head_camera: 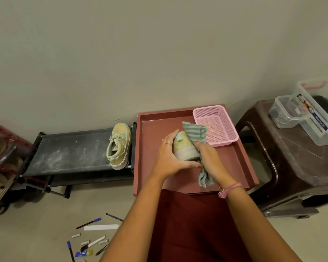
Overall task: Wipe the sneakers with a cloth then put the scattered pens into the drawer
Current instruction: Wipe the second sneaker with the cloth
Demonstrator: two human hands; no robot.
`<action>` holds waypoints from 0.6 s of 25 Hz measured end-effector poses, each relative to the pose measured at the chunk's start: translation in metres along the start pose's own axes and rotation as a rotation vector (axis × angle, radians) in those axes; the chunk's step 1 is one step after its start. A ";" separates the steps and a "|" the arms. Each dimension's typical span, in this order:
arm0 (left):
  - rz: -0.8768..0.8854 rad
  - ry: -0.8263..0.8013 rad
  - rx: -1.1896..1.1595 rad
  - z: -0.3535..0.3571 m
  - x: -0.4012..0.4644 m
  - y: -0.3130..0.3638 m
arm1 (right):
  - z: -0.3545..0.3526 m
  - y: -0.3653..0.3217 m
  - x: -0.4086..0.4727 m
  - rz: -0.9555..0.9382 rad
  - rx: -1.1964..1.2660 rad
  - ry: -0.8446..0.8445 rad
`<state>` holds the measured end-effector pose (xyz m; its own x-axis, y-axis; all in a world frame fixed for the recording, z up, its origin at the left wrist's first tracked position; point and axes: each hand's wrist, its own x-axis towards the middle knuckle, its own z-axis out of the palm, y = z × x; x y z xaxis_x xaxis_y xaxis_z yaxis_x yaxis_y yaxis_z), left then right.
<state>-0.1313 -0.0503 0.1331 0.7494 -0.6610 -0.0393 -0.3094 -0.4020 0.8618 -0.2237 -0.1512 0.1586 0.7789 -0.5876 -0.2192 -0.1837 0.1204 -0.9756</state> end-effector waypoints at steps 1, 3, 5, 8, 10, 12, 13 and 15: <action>-0.024 0.008 -0.034 0.002 0.002 0.001 | 0.004 -0.001 -0.001 -0.109 -0.211 -0.015; -0.099 0.006 -0.116 0.002 0.002 0.005 | 0.008 0.008 -0.006 -0.401 -0.764 -0.111; -0.083 -0.009 -0.227 0.003 0.002 0.003 | 0.000 0.020 -0.002 -0.590 -0.995 -0.183; -0.039 -0.006 -0.262 0.011 0.003 0.001 | -0.017 0.018 0.010 -0.559 -0.801 -0.202; -0.034 0.044 -0.190 0.014 0.006 0.003 | -0.016 0.011 0.012 -0.347 -0.465 -0.159; -0.003 0.030 -0.145 0.016 0.008 -0.001 | -0.011 0.008 0.016 -0.111 -0.157 -0.022; 0.009 0.009 -0.132 0.017 0.006 -0.003 | -0.011 0.008 0.017 -0.012 -0.094 0.052; 0.018 -0.016 -0.108 0.019 0.003 -0.002 | -0.014 0.007 0.013 0.068 -0.110 0.103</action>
<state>-0.1392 -0.0639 0.1218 0.7343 -0.6781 -0.0309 -0.2573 -0.3202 0.9117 -0.2228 -0.1691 0.1492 0.6980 -0.6605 -0.2767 -0.3029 0.0778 -0.9498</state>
